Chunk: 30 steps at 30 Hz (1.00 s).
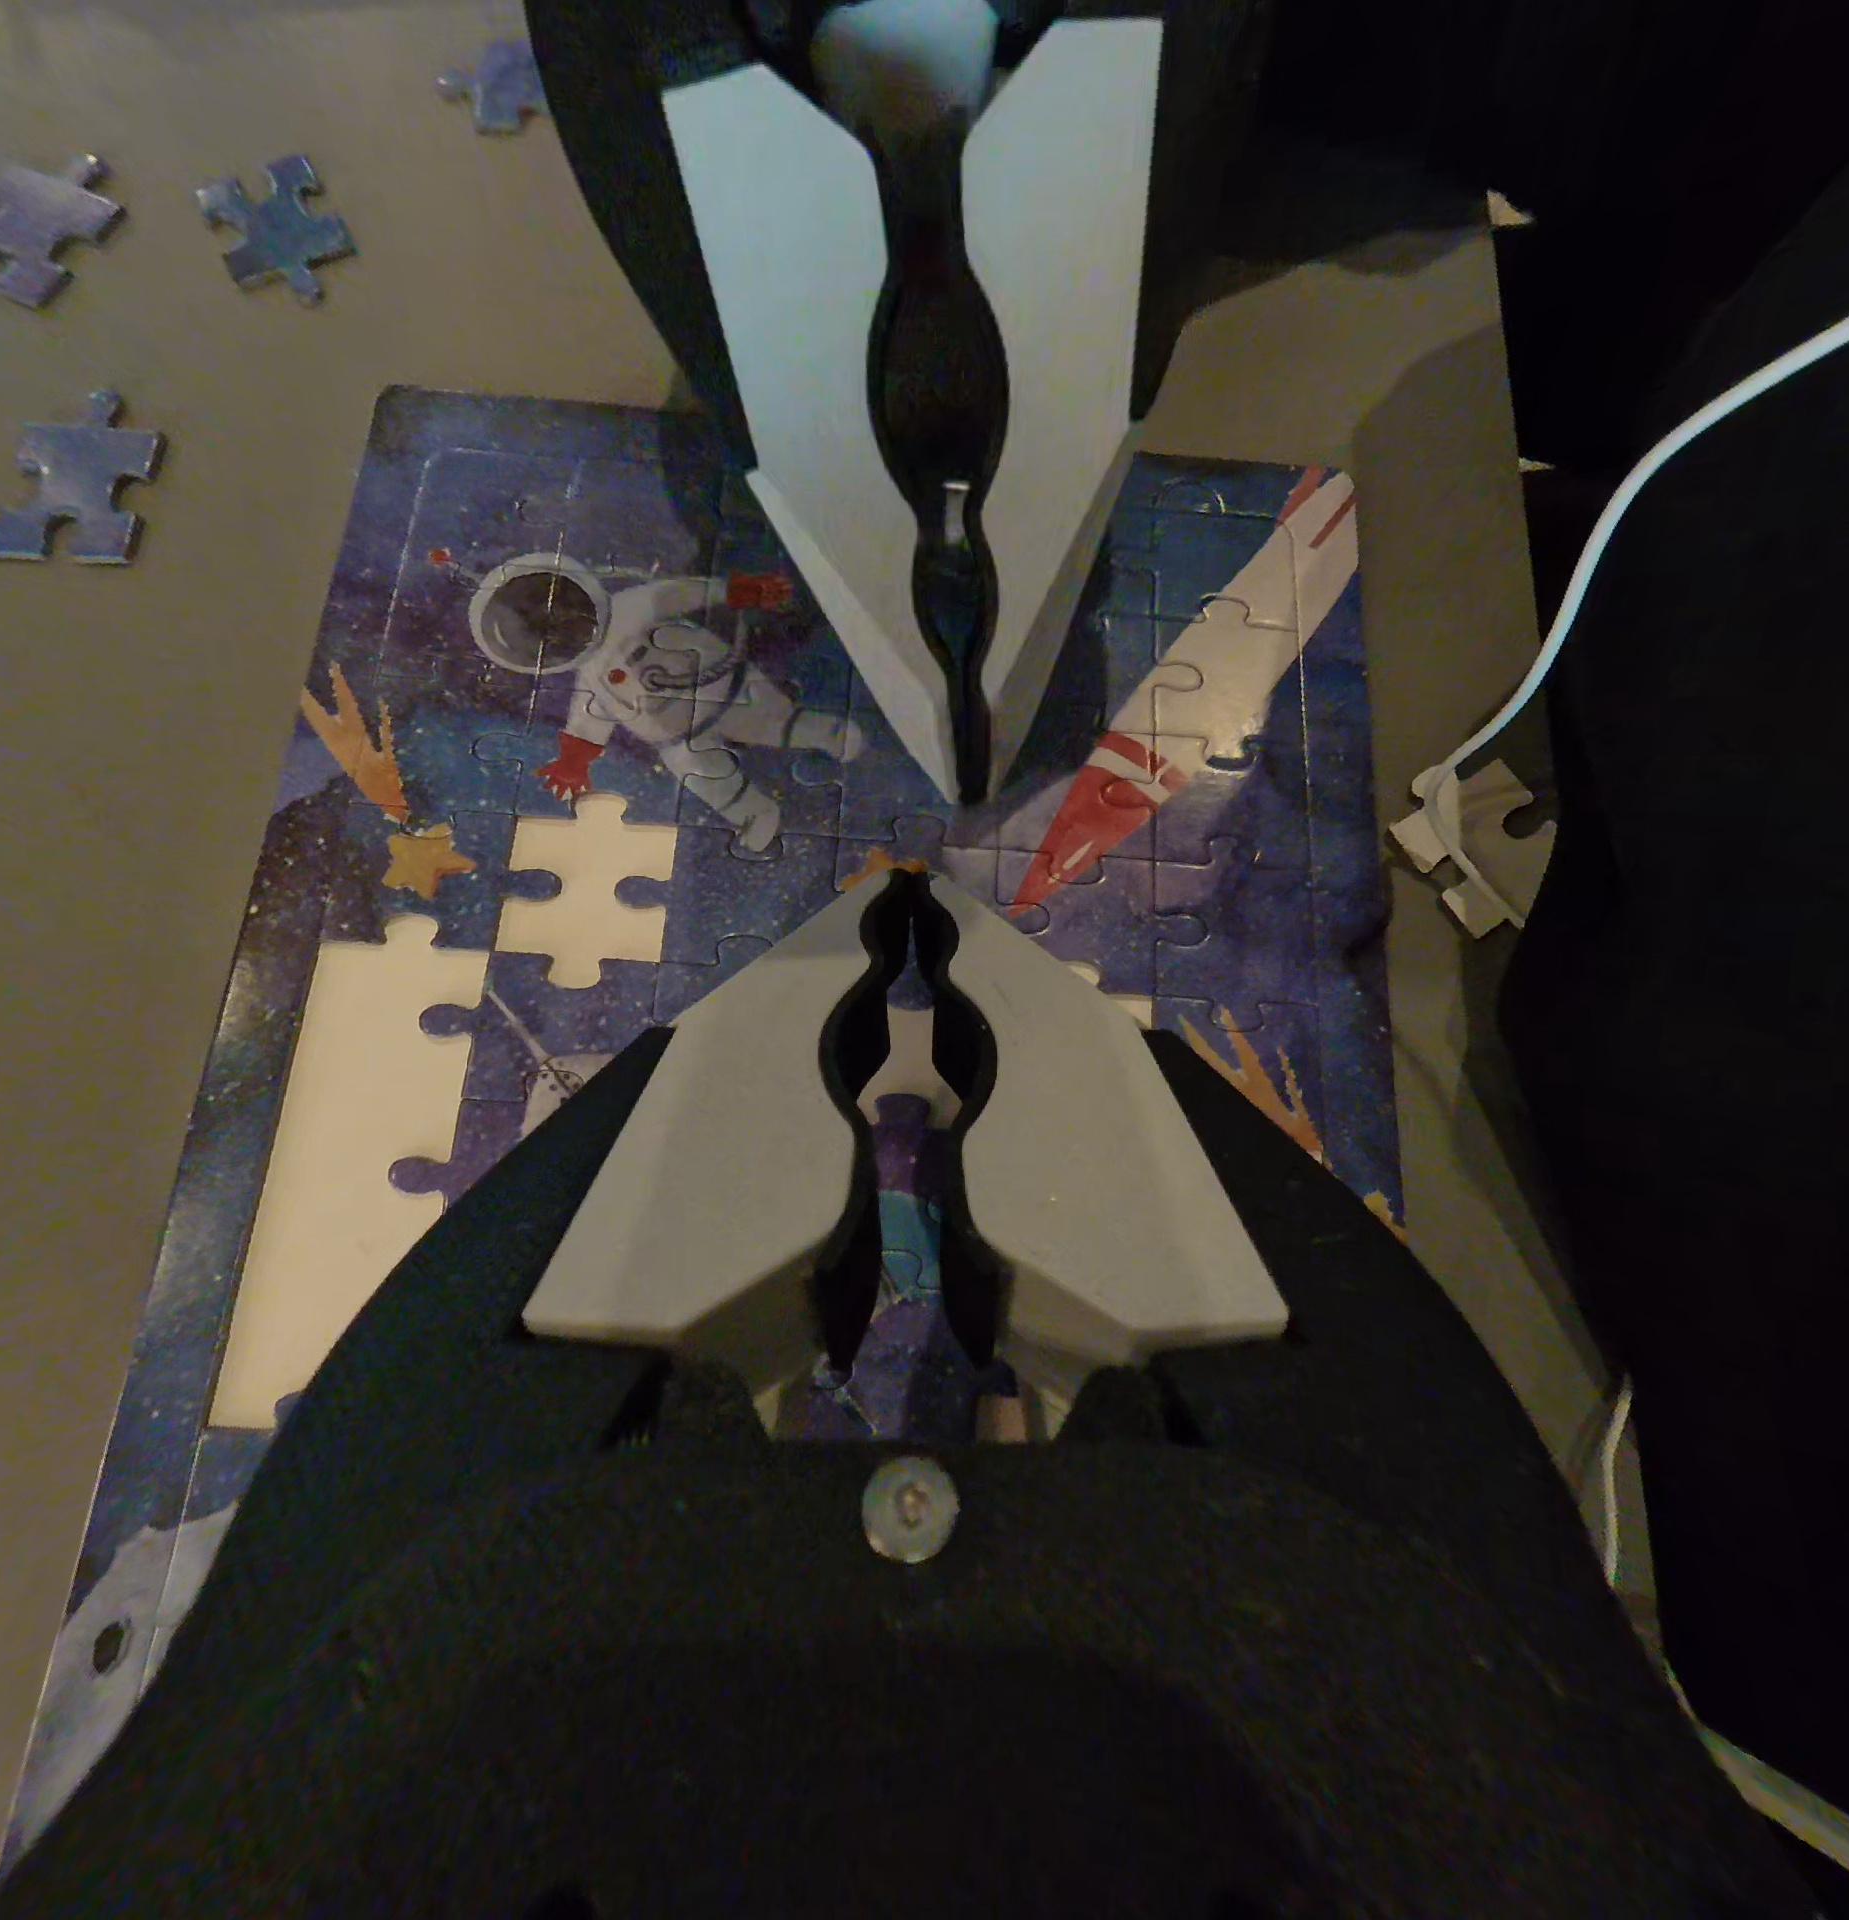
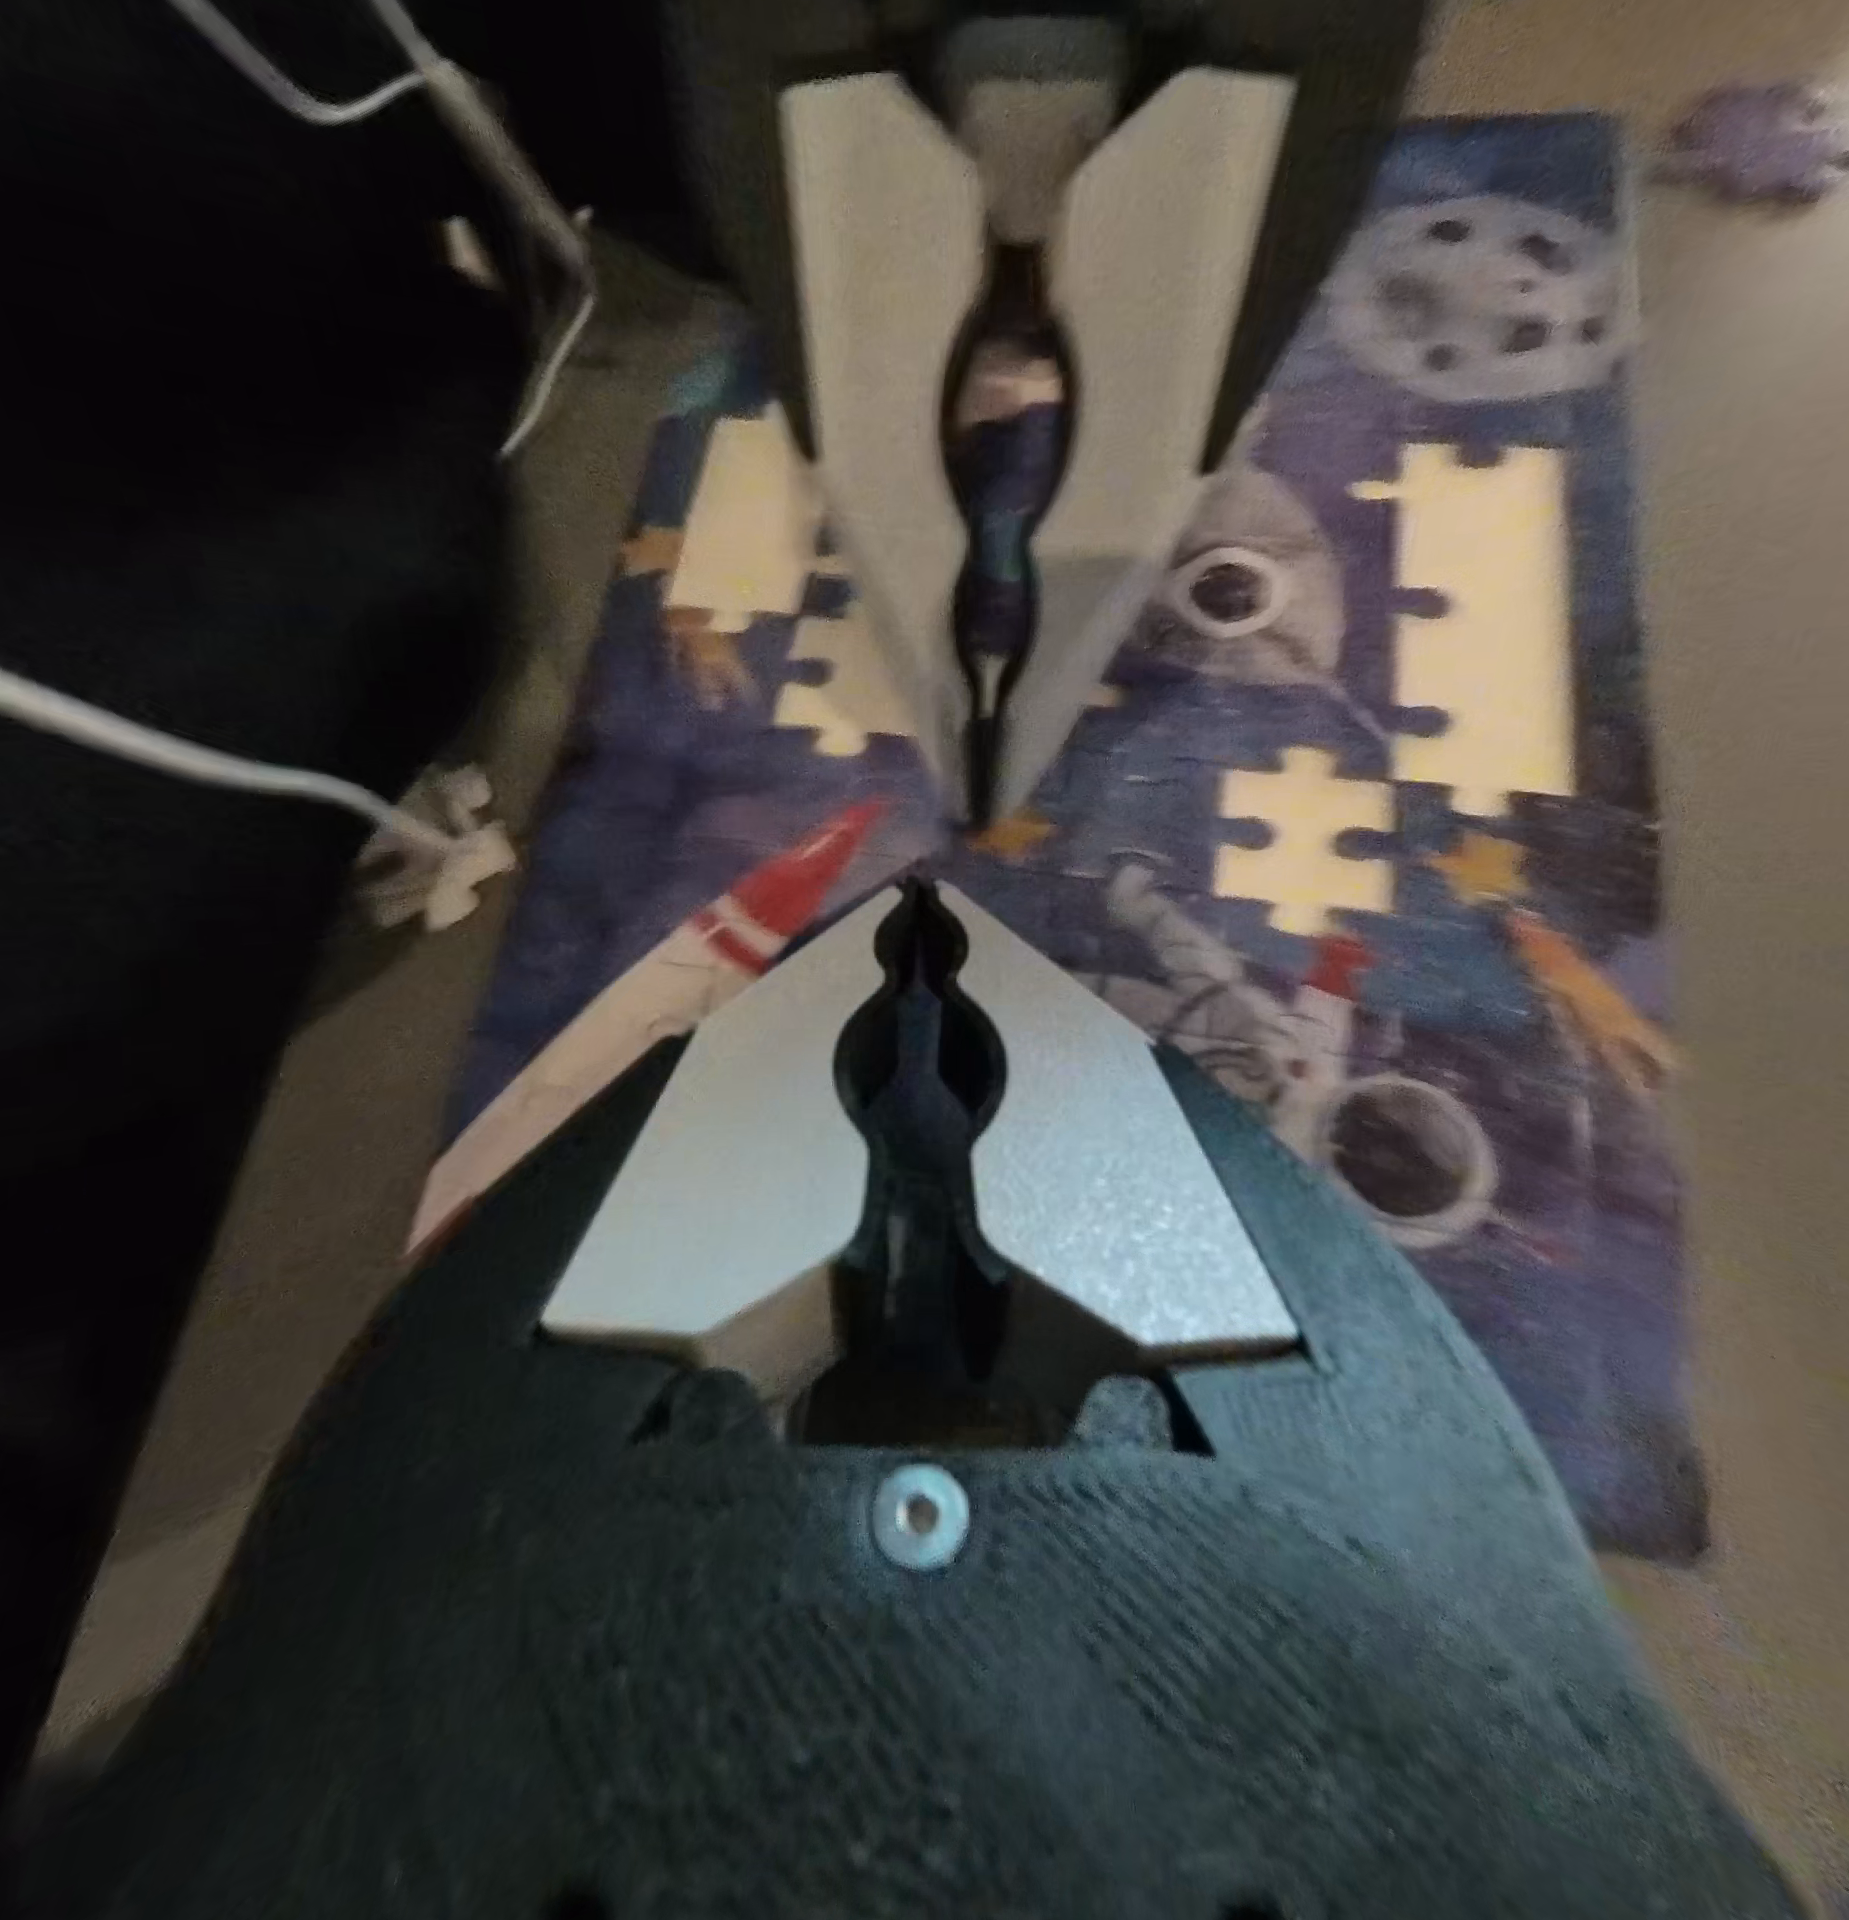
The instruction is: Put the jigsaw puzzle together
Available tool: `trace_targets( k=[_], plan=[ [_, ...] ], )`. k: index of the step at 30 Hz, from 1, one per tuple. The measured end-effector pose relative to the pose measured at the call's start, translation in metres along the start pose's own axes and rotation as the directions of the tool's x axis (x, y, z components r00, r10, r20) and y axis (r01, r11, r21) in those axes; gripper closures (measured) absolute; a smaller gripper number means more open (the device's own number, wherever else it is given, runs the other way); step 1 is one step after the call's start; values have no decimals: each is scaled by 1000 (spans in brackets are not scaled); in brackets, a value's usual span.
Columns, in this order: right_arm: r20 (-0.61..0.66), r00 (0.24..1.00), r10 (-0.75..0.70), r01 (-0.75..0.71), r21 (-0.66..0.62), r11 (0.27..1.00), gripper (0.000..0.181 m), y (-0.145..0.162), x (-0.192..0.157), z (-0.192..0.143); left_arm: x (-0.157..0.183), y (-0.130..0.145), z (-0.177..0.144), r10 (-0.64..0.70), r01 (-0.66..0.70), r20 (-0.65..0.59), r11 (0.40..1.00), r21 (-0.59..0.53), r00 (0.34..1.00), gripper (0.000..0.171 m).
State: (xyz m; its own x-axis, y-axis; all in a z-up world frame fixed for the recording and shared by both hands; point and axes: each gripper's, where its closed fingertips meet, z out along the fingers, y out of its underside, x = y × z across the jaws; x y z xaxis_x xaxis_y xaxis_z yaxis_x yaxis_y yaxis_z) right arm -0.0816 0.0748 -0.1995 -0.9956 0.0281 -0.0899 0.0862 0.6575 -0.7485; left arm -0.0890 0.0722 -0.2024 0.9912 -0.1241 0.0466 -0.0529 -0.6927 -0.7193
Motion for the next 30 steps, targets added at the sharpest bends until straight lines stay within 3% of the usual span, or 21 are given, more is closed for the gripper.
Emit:
trace_targets(
  k=[2, 3, 5, 8, 10, 13, 15, 16, 18, 19, 21, 22, 25, 26, 29, 30],
  plan=[
    [-153, 988, 29, -29, -1, 1000, 181, -2, 25, 0, 0, 0, 0, 0, 0, 0, 1000, -1, 1000, 171],
    [-160, 987, 29, -30, -4, 1000, 181, -2, 27, -1, 0, 0, 0, -1, 1, -1, 1000, 0, 1000, 171],
    [-17, 999, 38, -38, 2, 999, 181, -4, 4, 4, -1, 0, 0, -1, 1, 3, 1000, -2, 1000, 171],
    [-201, 980, 3, -6, -15, 1000, 181, -2, 32, -2, -1, 0, 0, -4, 4, 3, 1000, -2, 1000, 171],
    [-53, 999, 10, -10, -2, 1000, 181, -2, 9, 2, -1, 0, 0, -4, 4, 7, 1000, -3, 1000, 171],
    [-192, 981, 13, -15, -10, 1000, 181, -3, 31, 0, -1, 1, 0, -1, 1, 12, 1000, -5, 1000, 171],
    [-49, 999, 11, -11, 2, 1000, 181, -6, 8, 6, -2, 1, 0, -4, 4, 14, 1000, -7, 1000, 171],
    [-48, 999, 23, -23, 2, 1000, 181, -6, 8, 7, -2, 1, 0, -6, 6, 15, 1000, -7, 1000, 171],
    [-189, 982, 5, -8, -18, 1000, 181, -5, 30, 2, -3, 1, 0, -8, 8, 16, 1000, -7, 1000, 171],
    [-173, 985, -3, -1, -23, 1000, 181, -4, 26, 3, -3, 1, 0, -3, 3, 21, 1000, -8, 1000, 171],
    [-23, 1000, 18, -18, -10, 1000, 181, -8, 3, 10, -3, 2, 1, 18, -17, 44, 1000, -12, 999, 171],
    [-20, 1000, 19, -19, -15, 1000, 181, -8, 3, 11, -4, 2, 1, 20, -20, 57, 1000, -14, 998, 171],
    [-197, 980, -2, -9, -57, 998, 181, 0, 31, -2, -7, 2, 0, 7, -6, 67, 1000, -12, 998, 171],
    [-195, 981, 4, -16, -59, 998, 181, 2, 31, -5, -7, 2, 0, 8, -7, 67, 1000, -12, 998, 171],
    [118, 992, 44, -40, -42, 998, 181, 4, -19, 0, -4, 2, 0, 20, -19, 45, 1000, -12, 999, 171],
    [115, 992, 42, -37, -47, 998, 181, 5, -18, -2, -3, 3, 0, 19, -19, 40, 1000, -13, 999, 171]
  ],
)
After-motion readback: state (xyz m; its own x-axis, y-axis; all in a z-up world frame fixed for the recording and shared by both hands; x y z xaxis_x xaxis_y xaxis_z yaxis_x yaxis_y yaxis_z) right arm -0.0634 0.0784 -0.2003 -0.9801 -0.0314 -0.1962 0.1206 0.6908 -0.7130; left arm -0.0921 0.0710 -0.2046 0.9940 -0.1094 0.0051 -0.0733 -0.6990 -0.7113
